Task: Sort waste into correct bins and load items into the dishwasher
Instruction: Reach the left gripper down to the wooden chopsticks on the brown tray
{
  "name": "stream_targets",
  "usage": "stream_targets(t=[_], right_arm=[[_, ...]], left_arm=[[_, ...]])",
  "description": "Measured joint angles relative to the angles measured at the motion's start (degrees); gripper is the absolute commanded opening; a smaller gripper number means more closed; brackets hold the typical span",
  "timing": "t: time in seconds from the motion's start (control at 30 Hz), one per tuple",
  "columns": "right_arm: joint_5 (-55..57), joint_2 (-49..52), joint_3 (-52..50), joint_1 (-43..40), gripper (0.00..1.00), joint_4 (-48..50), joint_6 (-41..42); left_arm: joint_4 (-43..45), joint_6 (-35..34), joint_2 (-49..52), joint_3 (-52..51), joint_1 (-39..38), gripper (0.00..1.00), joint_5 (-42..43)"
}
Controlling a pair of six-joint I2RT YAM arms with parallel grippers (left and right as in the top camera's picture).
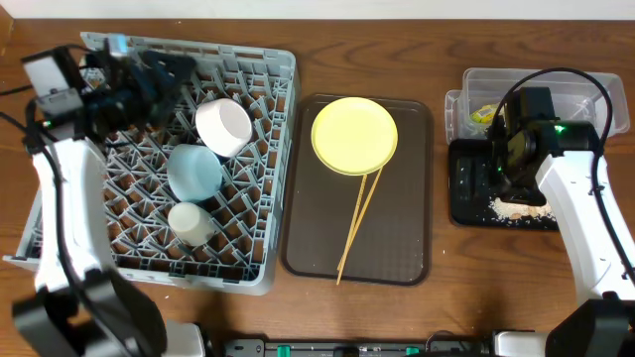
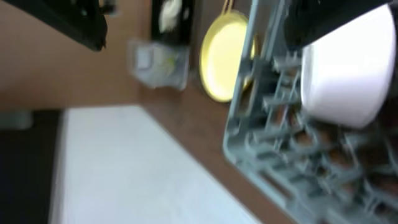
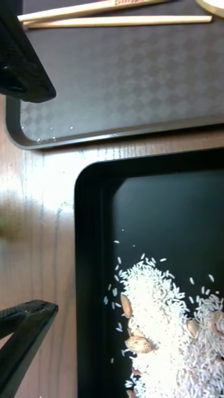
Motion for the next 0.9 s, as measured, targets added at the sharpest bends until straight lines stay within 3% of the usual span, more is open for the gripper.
stream_targets(t=[0.17, 0.37, 0.7, 0.9], right_arm=[[-0.02, 0.0, 0.02, -0.17, 0.99, 0.02, 0.0], [0.04, 0.0, 0.0, -2.32, 0.99, -0.02, 0.0], [0.02, 0.0, 0.02, -3.23, 0.99, -0.15, 0.02], [0.02, 0.0, 0.02, -3.23, 0.99, -0.22, 0.02]], left_arm=[[-12.11, 5.75, -5.64, -0.02, -11.3, 0.95, -11.93], [-20.22, 8.24, -6.6, -0.15, -28.74, 0.96, -25.9], [-18.58, 8.98, 0.74, -0.39, -55.69, 0.91, -41.51], [-14.01, 9.25, 9.18, -0.42, -63.49, 0.84, -44.24]])
